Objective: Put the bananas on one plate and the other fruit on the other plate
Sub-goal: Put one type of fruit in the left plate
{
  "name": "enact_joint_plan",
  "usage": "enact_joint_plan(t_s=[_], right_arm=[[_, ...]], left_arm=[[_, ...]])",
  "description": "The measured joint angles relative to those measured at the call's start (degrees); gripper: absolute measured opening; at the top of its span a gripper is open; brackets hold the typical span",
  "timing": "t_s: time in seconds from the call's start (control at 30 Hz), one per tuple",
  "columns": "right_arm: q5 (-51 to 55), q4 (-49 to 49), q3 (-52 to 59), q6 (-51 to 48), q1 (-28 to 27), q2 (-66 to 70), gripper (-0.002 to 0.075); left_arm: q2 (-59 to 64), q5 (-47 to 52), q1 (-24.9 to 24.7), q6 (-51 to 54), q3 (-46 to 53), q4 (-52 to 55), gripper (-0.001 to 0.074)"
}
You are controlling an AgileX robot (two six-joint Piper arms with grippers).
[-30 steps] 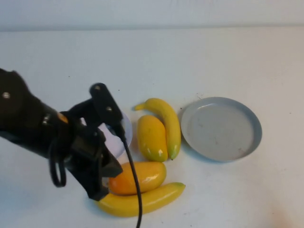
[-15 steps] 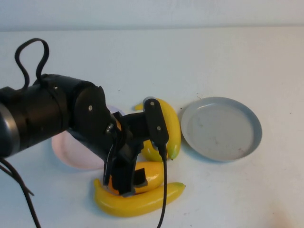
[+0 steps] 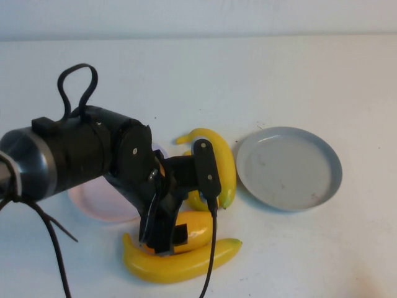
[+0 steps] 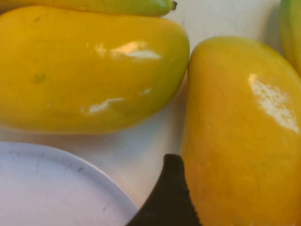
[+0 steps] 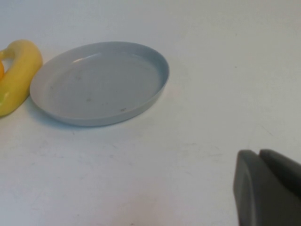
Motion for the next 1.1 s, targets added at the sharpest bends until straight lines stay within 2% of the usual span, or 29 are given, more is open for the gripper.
enact_joint_plan(t_s=[0.63,0.77,1.1], right_arm=[[0.00,0.00,0.00,0.00,0.00,0.00,-0.0017],[0.00,0.00,0.00,0.00,0.00,0.00,-0.0017],[0.00,0.00,0.00,0.00,0.00,0.00,-0.0017]], left_arm=[[4.72,-3.46,0.00,0.00,-0.50,2.74,0.0560],[4.76,-3.46,0.00,0.00,-0.50,2.87,0.0527],[4.42,-2.98,0.00,-0.36,-0.50,2.99,0.0527]])
